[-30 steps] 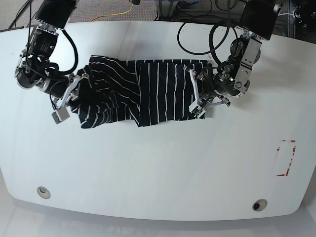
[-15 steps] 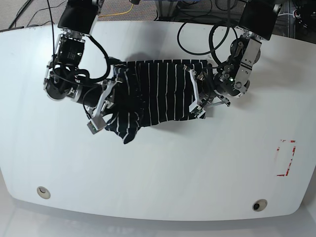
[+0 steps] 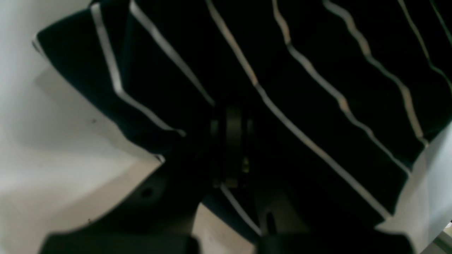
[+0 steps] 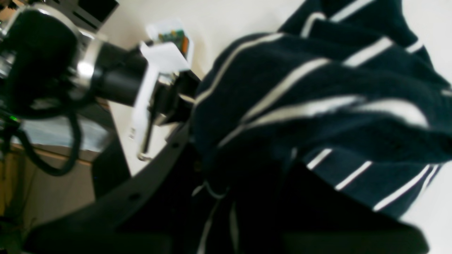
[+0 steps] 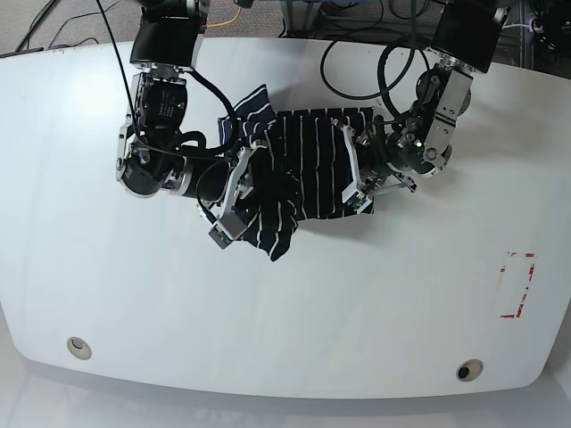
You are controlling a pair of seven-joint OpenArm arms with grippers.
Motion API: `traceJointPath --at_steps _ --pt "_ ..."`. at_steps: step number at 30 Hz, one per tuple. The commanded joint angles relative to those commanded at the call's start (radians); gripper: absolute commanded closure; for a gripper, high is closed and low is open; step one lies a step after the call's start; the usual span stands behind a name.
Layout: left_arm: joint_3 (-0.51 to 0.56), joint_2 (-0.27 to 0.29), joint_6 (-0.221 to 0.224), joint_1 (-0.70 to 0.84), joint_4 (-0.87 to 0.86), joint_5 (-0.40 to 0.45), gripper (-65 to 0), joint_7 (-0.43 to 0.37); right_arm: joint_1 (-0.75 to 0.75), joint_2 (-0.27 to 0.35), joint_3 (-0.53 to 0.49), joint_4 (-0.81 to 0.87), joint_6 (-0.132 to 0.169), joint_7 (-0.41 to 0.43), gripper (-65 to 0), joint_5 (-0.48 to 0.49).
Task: Layout the t-shirt on the table in an organized manner, then fold the t-shirt properly
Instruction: 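Fold the held end over onto the stack toward the left gripper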
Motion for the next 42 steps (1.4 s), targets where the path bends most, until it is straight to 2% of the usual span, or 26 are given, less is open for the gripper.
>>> traceJointPath --at_steps 11,14,15,16,17,18,22,26,37,42 --pt "0.0 0.002 0.0 0.0 0.005 -0.002 -0.3 0.0 0.0 -0.003 -0.057 -0.002 0.0 0.029 -9.2 -0.002" --pt "0.0 0.002 0.0 0.0 0.005 -0.002 -0.3 0.0 0.0 -0.003 -0.083 -0.003 0.0 0.052 -17.8 -0.011" --pt "0.0 0.002 0.0 0.0 0.005 -0.002 -0.3 0.0 0.0 -0.003 -0.097 -0.008 0.0 0.061 -23.1 -0.029" --pt "0.0 0.002 0.0 0.0 0.005 -0.002 -0.3 0.0 0.0 -0.003 -0.101 -0.011 0.0 0.063 -24.9 -0.037" --pt "0.0 0.002 0.0 0.0 0.005 -0.002 -0.3 0.0 0.002 -0.005 -0.114 -0.028 0.0 0.072 -30.1 -0.054" --pt "0.0 0.002 0.0 0.002 0.005 -0.002 -0.3 0.0 0.002 -0.006 -0.12 -0.038 0.0 0.08 -32.7 -0.06" --pt "-0.003 0.002 0.0 0.002 0.005 -0.002 -0.1 0.0 0.017 -0.009 -0.164 -0.1 -0.042 0.127 -45.5 -0.075" --pt "-0.006 0.0 0.0 0.003 0.034 -0.002 -0.1 0.0 0.044 -0.008 -0.219 -0.16 -0.061 0.152 -53.3 -0.074" --pt "-0.14 -0.003 0.0 0.005 0.192 0.0 -0.3 0.003 0.123 -0.005 -0.247 -0.175 -0.068 0.153 -53.9 -0.075" --pt "-0.229 -0.003 0.0 0.002 0.224 0.002 -0.3 0.032 0.135 0.037 -0.247 -0.172 -0.068 0.153 -53.9 -0.072"
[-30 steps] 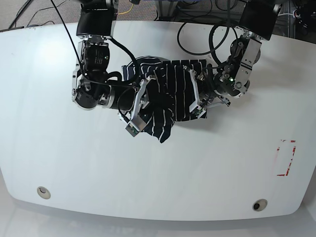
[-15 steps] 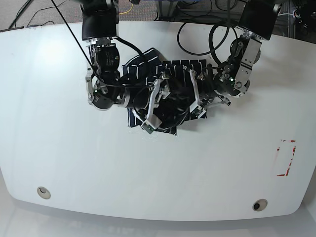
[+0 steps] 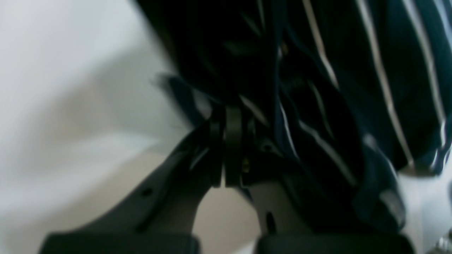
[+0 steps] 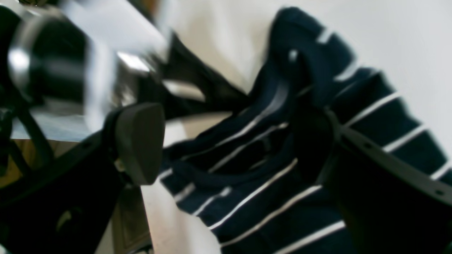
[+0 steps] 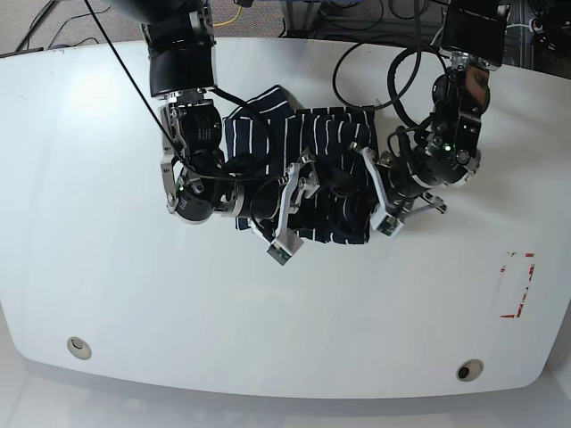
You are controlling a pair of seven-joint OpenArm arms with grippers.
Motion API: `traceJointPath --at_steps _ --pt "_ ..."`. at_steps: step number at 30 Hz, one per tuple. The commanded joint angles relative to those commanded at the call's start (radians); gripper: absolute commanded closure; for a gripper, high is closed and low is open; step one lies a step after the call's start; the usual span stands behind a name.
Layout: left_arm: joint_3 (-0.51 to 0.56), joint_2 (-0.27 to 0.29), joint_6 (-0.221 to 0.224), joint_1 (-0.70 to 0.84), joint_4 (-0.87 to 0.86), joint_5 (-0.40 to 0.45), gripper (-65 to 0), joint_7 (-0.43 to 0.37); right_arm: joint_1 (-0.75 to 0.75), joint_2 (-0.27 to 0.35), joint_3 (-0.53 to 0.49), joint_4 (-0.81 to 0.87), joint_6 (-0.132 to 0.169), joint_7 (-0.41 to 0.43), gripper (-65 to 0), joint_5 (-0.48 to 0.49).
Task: Layout the t-shirt on the table in an organized manner, then fold the t-shirt properly
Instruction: 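Fold the held end over onto the stack toward the left gripper, then release the shirt and pat the folded bundle square with both grippers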
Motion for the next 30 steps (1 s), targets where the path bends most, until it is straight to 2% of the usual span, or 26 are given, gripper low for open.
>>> traceJointPath --at_steps 5,8,11,14,16,20,23,25,30 --pt "-0.1 -0.003 0.0 -0.003 0.037 0.002 -0.3 0.005 0.002 0.044 0.0 0.0 0.005 0.0 -53.9 0.002" --pt "-0.167 -0.031 0.0 -0.008 0.049 0.002 -0.3 -0.003 0.002 0.069 0.0 0.003 0.006 0.0 -53.9 0.002" --pt "-0.276 -0.043 0.0 -0.021 0.061 0.0 0.0 -0.032 0.002 0.106 0.0 0.021 0.008 0.002 -53.9 -0.002" --pt "-0.411 -0.015 0.0 -0.018 0.086 -0.005 -0.1 -0.071 0.002 0.144 0.0 0.049 0.008 0.005 -53.9 -0.005" --pt "-0.442 0.006 0.0 -0.017 0.101 -0.009 -0.3 -0.078 0.002 0.164 0.0 0.057 0.008 0.008 -53.9 -0.005" --pt "-0.43 0.035 -0.002 -0.012 0.143 -0.068 -0.3 -0.075 0.034 0.207 0.002 0.057 0.008 0.025 -53.9 -0.006" --pt "-0.374 0.038 -0.002 0.038 0.167 -0.138 -0.3 -0.074 0.049 0.244 0.0 0.054 0.008 0.074 -52.6 -0.006" --pt "-0.322 0.037 -0.002 0.063 0.173 -0.178 -0.3 -0.075 0.052 0.265 0.0 0.052 0.008 0.109 -49.3 -0.006" --pt "-0.222 0.063 -0.002 0.132 0.173 -0.258 -0.1 -0.075 0.078 0.292 -0.002 0.043 0.008 0.173 -30.6 -0.074"
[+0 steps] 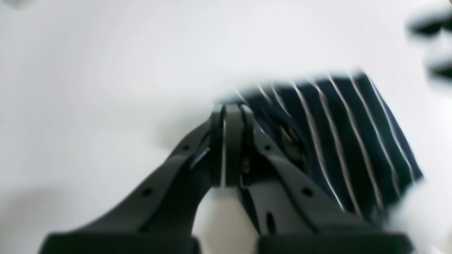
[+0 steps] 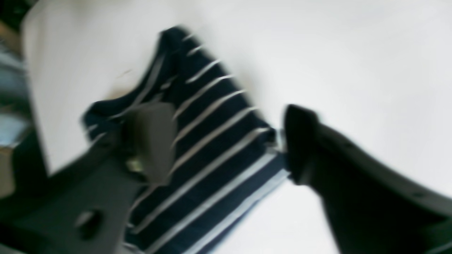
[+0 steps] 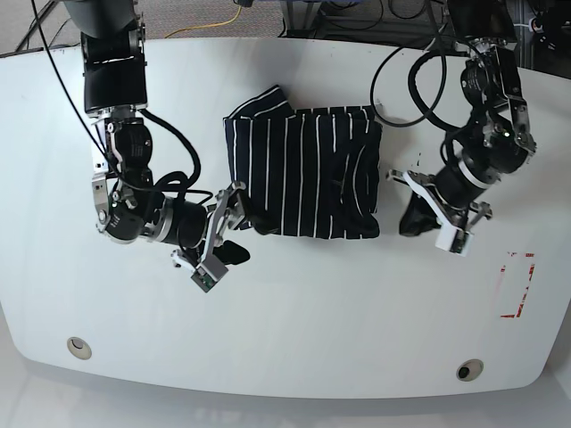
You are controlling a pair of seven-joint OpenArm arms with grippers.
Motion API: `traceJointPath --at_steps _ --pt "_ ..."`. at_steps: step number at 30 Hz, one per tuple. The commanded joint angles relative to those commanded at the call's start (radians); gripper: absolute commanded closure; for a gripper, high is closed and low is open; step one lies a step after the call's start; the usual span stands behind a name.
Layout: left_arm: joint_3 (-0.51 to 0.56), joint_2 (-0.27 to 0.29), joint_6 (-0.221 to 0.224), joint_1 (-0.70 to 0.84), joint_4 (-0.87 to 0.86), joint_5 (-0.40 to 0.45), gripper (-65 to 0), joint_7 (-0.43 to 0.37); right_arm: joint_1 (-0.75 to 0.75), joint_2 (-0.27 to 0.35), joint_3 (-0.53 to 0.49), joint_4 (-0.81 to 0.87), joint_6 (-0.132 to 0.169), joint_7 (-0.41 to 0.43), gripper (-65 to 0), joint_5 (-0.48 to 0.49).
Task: Layout the t-shirt on the table in an organized manner, then fold the t-shirt properly
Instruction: 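Release the shirt and pat the folded bundle square with both grippers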
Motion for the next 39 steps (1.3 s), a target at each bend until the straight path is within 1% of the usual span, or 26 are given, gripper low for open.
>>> traceJointPath --at_steps 3,5,6,7,8,9,14,16,20,21,22,25,27,31,34,37,39 --pt "0.031 0.011 0.0 0.041 0.0 -0.014 -0.1 0.0 0.003 -0.003 0.0 -0.015 0.002 0.025 -19.5 -0.061" --pt "0.06 0.021 0.0 0.064 0.0 -0.014 -0.1 0.0 0.003 -0.02 -0.002 -0.032 0.005 0.057 -14.9 -0.098" --pt "0.075 0.028 0.0 0.077 0.0 -0.014 -0.1 0.0 0.002 -0.026 -0.003 -0.04 0.012 0.069 -13.8 -0.114" --pt "0.086 0.031 0.0 0.087 0.0 -0.014 -0.1 0.0 0.002 -0.031 -0.003 -0.046 0.023 0.075 -13.5 -0.127" --pt "0.103 0.031 0.0 0.103 -0.003 -0.012 -0.1 0.0 -0.002 -0.041 -0.003 -0.06 0.048 0.086 -13.2 -0.15" --pt "0.114 0.031 0.0 0.106 -0.006 -0.011 -0.1 -0.002 -0.003 -0.044 -0.003 -0.068 0.06 0.091 -13.0 -0.164" --pt "0.173 0.029 0.002 0.133 -0.046 -0.006 -0.3 -0.003 -0.021 -0.091 -0.005 -0.11 0.061 0.124 -12.4 -0.264" --pt "0.19 0.029 0.002 0.14 -0.072 -0.006 -0.3 -0.005 -0.038 -0.106 -0.008 -0.112 0.061 0.155 -12.4 -0.315" --pt "0.203 0.028 0.002 0.137 -0.149 -0.005 -0.3 -0.005 -0.078 -0.143 -0.008 -0.115 0.061 0.258 -12.4 -0.448" --pt "0.203 0.023 0.002 0.132 -0.178 -0.005 -0.3 -0.005 -0.094 -0.152 -0.008 -0.117 0.061 0.288 -12.4 -0.496" --pt "0.204 0.009 0.002 0.13 -0.207 -0.005 -0.3 -0.005 -0.107 -0.164 -0.008 -0.129 0.061 0.315 -12.4 -0.54" --pt "0.206 -0.017 0.002 0.117 -0.258 -0.006 -0.3 -0.008 -0.132 -0.18 -0.006 -0.153 0.061 0.367 -12.4 -0.609" --pt "0.206 -0.034 0.002 0.092 -0.29 -0.006 -0.3 -0.011 -0.146 -0.183 -0.006 -0.169 0.061 0.388 -12.4 -0.632" --pt "0.206 -0.075 0.002 0.054 -0.345 -0.006 -0.3 -0.012 -0.189 -0.176 -0.005 -0.183 0.061 0.405 -12.2 -0.628" --pt "0.204 -0.1 0.002 0.017 -0.37 -0.006 -0.3 -0.012 -0.236 -0.158 -0.005 -0.15 0.061 0.405 -12.2 -0.628" --pt "0.204 -0.107 0.002 -0.018 -0.388 -0.006 -0.3 -0.012 -0.292 -0.157 -0.003 -0.103 0.061 0.405 -12.2 -0.629" --pt "0.204 -0.107 0.002 -0.057 -0.407 -0.006 -0.3 -0.014 -0.339 -0.157 -0.003 -0.041 0.061 0.4 -12.2 -0.635"
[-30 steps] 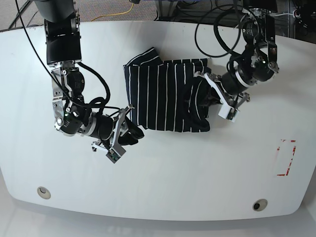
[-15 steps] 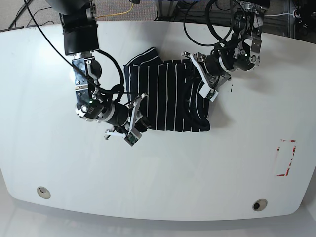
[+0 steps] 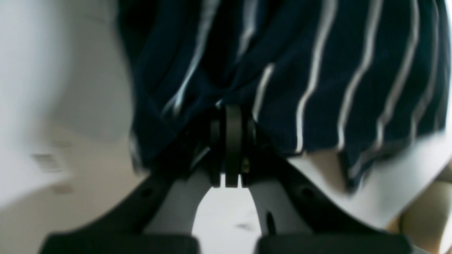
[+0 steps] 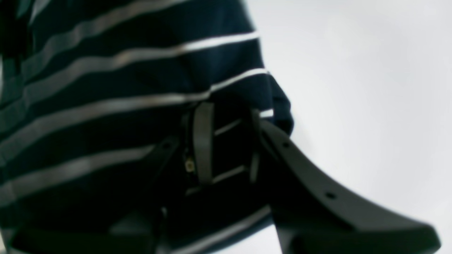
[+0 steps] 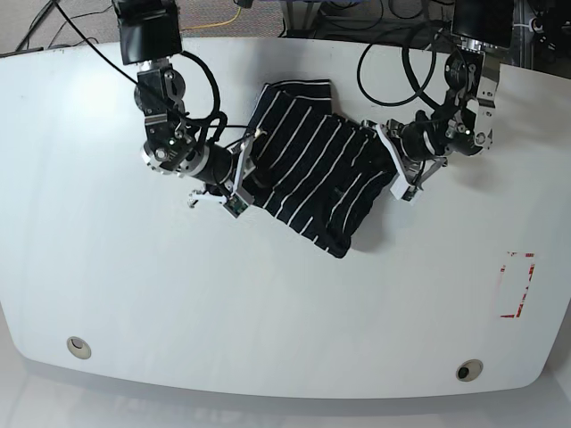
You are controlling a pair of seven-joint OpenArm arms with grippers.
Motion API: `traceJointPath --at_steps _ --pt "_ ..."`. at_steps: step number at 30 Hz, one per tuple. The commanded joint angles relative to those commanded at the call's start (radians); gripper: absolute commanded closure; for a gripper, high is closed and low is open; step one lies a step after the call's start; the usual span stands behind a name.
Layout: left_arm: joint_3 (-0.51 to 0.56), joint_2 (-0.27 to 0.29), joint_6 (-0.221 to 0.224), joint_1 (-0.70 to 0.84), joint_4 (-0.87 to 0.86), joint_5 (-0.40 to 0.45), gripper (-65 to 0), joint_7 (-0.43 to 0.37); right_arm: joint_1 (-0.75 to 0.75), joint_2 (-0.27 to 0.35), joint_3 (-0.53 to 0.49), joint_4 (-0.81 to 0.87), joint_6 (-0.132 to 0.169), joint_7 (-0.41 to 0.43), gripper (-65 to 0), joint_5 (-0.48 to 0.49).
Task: Layout the t-shirt on the table in an organized manner, then fold the t-shirt properly
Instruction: 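Release the shirt and pat the folded bundle square with both grippers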
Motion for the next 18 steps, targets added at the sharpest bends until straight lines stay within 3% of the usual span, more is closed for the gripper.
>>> traceJointPath --at_steps 4,8,14,18 --pt "0.0 0.002 0.0 -0.061 -0.035 0.0 -0.3 0.0 -0.06 0.0 0.0 0.084 0.0 -0.02 -12.2 -0.002" --pt "0.002 0.005 0.0 -0.114 -0.023 -0.003 -0.3 0.002 -0.103 0.0 0.043 0.215 0.0 -0.092 -12.2 -0.003" --pt "0.002 0.006 0.0 -0.114 0.135 -0.008 -0.1 0.046 -0.107 -0.005 0.089 0.396 0.0 -0.19 -12.2 0.003" --pt "0.002 0.023 0.0 -0.061 0.239 -0.008 -0.1 0.08 -0.035 -0.005 0.087 0.402 0.0 -0.238 -12.2 0.006"
